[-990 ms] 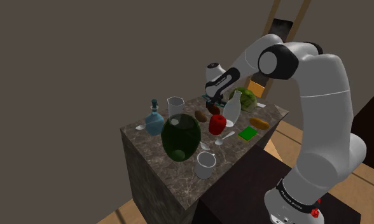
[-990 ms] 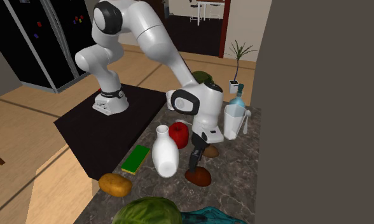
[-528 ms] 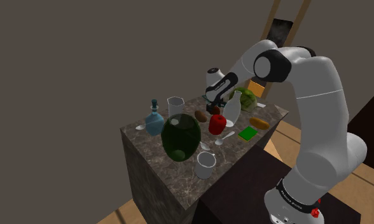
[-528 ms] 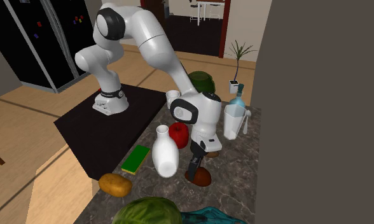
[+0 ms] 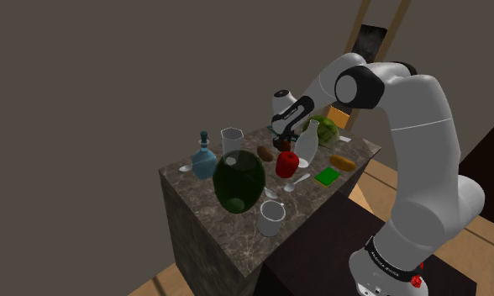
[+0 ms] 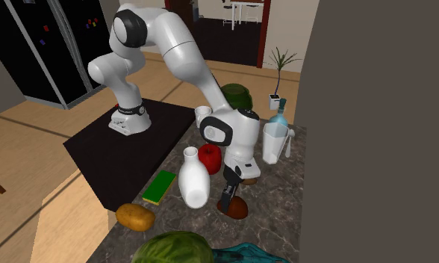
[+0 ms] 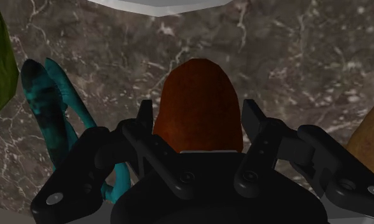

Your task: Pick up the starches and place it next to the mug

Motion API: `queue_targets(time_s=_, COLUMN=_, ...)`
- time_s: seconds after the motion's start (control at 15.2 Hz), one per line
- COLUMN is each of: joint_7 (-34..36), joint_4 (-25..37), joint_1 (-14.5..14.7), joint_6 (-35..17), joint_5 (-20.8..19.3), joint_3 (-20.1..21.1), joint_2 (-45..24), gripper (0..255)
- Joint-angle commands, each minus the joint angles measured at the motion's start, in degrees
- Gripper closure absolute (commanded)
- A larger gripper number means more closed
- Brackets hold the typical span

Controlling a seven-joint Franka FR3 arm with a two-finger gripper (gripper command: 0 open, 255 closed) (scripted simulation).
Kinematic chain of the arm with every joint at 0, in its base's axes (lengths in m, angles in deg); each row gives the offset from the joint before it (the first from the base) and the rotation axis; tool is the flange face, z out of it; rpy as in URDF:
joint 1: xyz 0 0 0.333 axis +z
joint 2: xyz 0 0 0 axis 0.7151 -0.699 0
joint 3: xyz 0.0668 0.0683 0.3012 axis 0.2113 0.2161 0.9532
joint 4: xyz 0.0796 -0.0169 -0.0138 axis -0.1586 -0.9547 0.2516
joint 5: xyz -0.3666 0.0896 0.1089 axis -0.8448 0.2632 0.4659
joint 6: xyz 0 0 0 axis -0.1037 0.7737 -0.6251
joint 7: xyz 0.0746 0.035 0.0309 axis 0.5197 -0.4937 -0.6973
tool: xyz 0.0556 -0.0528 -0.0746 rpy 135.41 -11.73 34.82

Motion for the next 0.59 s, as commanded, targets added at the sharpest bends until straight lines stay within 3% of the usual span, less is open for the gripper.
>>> queue_targets(time_s=0.0, joint_7=0.0, joint_4=0.0, joint_1=0.0, joint_6=0.0, joint_5=0.0, joint_3=0.0, joint_2=-0.1, gripper=255)
queue_targets(time_s=0.53, joint_7=-0.2, joint_4=-0.2, joint_1=0.0, joint_6=0.4, joint_5=0.1, joint_3=0.0, joint_2=0.6, gripper=255)
